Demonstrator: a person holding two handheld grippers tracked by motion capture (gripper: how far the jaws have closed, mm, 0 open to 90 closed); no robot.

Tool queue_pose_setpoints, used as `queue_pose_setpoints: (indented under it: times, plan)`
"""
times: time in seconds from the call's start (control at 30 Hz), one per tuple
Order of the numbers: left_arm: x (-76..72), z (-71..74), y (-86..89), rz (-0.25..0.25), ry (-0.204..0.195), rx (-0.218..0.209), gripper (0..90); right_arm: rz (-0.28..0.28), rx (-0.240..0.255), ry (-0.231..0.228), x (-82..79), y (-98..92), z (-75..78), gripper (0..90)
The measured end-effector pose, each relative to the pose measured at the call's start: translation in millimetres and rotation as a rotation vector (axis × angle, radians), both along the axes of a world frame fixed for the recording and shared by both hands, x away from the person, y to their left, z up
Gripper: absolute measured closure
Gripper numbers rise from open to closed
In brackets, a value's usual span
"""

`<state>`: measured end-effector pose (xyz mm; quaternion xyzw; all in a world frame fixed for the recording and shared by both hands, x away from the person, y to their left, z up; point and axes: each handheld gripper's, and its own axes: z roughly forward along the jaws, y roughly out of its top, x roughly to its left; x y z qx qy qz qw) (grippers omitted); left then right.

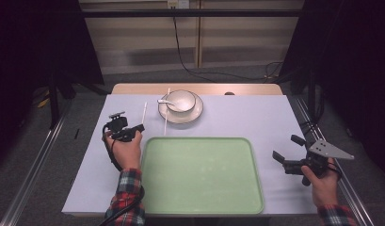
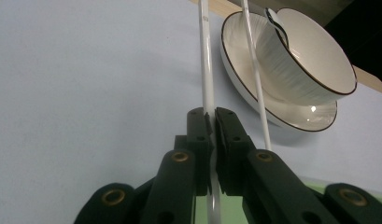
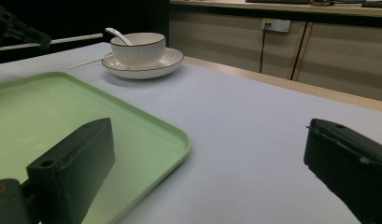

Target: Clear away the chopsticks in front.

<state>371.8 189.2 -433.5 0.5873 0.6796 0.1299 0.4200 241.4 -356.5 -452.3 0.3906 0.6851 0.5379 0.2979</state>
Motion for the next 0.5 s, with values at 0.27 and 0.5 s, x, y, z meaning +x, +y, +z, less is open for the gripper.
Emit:
queue_pose_setpoints:
  times: [0.27,0.5]
  plan:
    - [-16.6,-3.2,-3.5,0.021,-0.007,-0.014,85.5,0.004,0.001,0.002,0.1,0.2,-0.1,1.1]
    - [-32.5,-3.9,-6.5,0.022,-0.020,-0.019,85.5,0.003,-0.003,-0.003,0.2,0.5,0.1,1.2]
